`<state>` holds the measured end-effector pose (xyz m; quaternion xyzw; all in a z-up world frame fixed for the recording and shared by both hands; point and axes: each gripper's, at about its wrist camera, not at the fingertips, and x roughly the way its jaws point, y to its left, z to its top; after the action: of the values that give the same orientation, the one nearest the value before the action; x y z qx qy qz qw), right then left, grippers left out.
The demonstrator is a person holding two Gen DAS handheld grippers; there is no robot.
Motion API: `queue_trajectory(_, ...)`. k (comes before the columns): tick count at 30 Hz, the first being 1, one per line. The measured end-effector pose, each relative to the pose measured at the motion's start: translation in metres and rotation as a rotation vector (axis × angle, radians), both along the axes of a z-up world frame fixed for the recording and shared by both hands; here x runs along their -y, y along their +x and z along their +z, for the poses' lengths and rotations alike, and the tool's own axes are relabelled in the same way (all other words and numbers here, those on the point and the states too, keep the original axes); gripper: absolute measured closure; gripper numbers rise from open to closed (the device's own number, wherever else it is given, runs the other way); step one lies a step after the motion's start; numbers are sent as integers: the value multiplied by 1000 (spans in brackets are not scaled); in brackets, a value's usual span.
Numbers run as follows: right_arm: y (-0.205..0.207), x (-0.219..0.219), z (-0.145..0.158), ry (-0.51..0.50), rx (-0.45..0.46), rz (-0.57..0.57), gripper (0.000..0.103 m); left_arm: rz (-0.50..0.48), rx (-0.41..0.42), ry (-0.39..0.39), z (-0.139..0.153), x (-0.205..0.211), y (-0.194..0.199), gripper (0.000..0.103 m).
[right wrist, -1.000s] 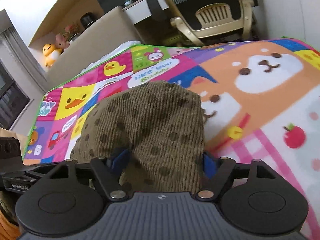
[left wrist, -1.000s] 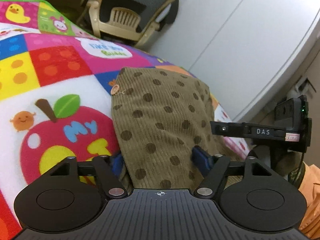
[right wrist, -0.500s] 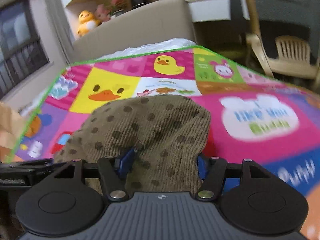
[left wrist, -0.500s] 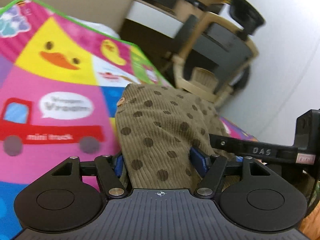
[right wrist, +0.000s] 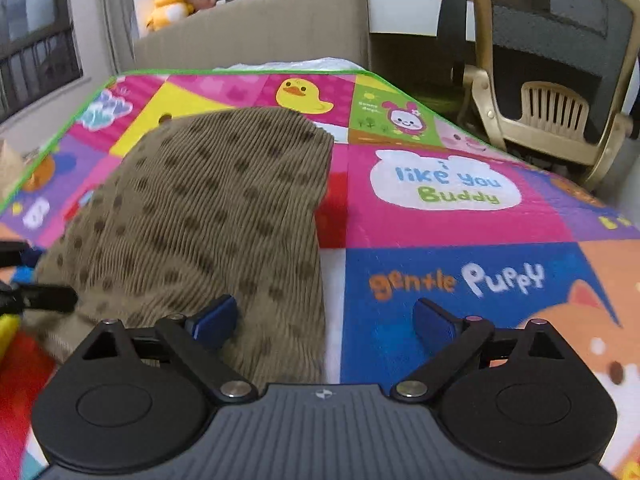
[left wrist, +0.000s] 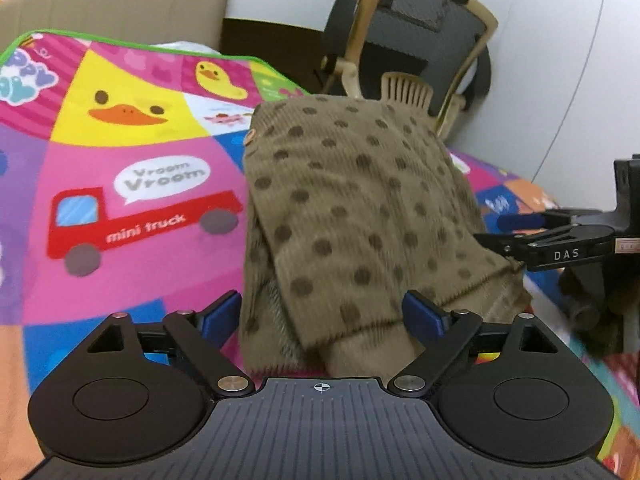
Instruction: Fold clothes
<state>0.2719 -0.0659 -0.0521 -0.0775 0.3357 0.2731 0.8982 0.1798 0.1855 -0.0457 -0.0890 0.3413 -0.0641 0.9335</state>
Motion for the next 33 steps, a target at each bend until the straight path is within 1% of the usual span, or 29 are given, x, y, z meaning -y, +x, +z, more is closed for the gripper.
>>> queue_trajectory(1, -3, -1, 4, -7, 11, 4, 8, 1, 14, -3, 7, -2, -2, 15)
queue_trajectory(3, -7, -2, 12, -3, 25, 18, 8, -16, 108, -49, 33, -7, -4, 15)
queue_trajectory(5, -3, -7, 15, -4, 27, 28, 8, -44, 190, -118, 55, -8, 3, 15)
queue_trajectory(7, 2, -17, 12, -42, 41, 19, 8, -64, 250, -204, 65, -6, 21, 13)
queue_trajectory(11, 4, -21, 12, -44, 39, 5, 8, -48, 148, -318, 40, 3, 78, 13)
queue_trajectory(12, 4, -20, 16, -40, 41, 8, 8, -38, 104, -325, 28, 4, 91, 14)
queue_trajectory(14, 9, -16, 30, -11, 65, -1, 6, -54, 104, -304, 16, 6, 100, 14)
queue_trajectory(16, 15, -13, 43, 18, 90, -11, 2, -65, 104, -278, 16, 8, 101, 13)
queue_trajectory(18, 34, -15, 57, 58, 121, -61, 2, -78, 101, -260, 17, 8, 100, 13)
queue_trajectory(20, 57, -20, 67, 106, 123, -101, 2, -87, 101, -256, 16, 8, 100, 13)
queue_trajectory(23, 90, -41, 73, 157, 76, -87, 2, -93, 101, -245, 17, 8, 102, 13)
queue_trajectory(24, 98, -49, 71, 142, 72, -79, 2, -98, 101, -233, 19, 10, 102, 13)
queue_trajectory(26, 116, -71, 60, 51, 64, -81, 2, -107, 104, -211, 19, 11, 101, 13)
queue_trajectory(28, 127, -86, 39, -59, 26, -107, 2, -115, 106, -201, 20, 12, 100, 13)
queue_trajectory(31, 126, -90, 17, -100, 30, -111, 1, -139, 109, -198, 21, 11, 99, 12)
queue_trajectory(33, 125, -81, 17, -79, 24, -118, 1, -167, 112, -197, 23, 10, 97, 10)
